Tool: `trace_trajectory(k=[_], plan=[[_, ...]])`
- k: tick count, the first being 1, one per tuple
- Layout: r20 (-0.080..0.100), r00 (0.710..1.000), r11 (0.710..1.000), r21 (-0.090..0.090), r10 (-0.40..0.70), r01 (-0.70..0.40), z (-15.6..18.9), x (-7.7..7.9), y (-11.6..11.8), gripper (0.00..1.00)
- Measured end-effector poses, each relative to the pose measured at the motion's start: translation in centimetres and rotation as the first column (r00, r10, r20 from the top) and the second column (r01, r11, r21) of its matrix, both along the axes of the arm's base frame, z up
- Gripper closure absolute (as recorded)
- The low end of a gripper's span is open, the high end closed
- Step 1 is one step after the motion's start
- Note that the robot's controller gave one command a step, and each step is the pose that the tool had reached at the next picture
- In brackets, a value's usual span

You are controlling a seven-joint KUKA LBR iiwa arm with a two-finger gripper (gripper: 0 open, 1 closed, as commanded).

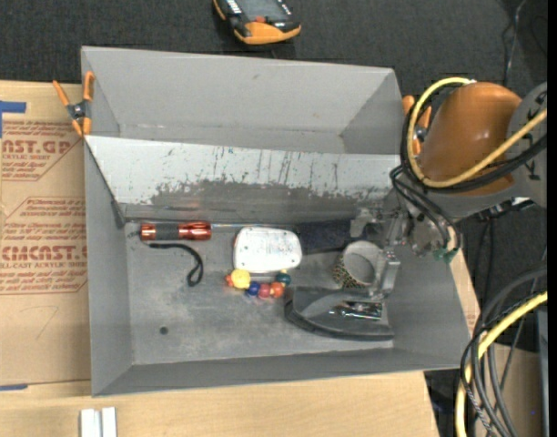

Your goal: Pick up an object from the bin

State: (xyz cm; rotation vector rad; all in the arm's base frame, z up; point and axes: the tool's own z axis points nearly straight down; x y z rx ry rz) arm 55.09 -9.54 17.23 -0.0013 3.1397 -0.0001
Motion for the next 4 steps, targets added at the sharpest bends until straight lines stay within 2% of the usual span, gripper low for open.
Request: trace_trajectory(k=[2,3,4], plan=[[0.004,1.000,1.000,-0.001,0.021,-0.021,-0.5,0.0,0.0,0.00],[0.002,0.997,0.997,0.001,-0.078,0.078,0.5,-4.1,-3.2,0.00],[0.007,0.964,0.964,-0.002,0.266,-0.266,-8.4,-2.0,-2.8,0.00]])
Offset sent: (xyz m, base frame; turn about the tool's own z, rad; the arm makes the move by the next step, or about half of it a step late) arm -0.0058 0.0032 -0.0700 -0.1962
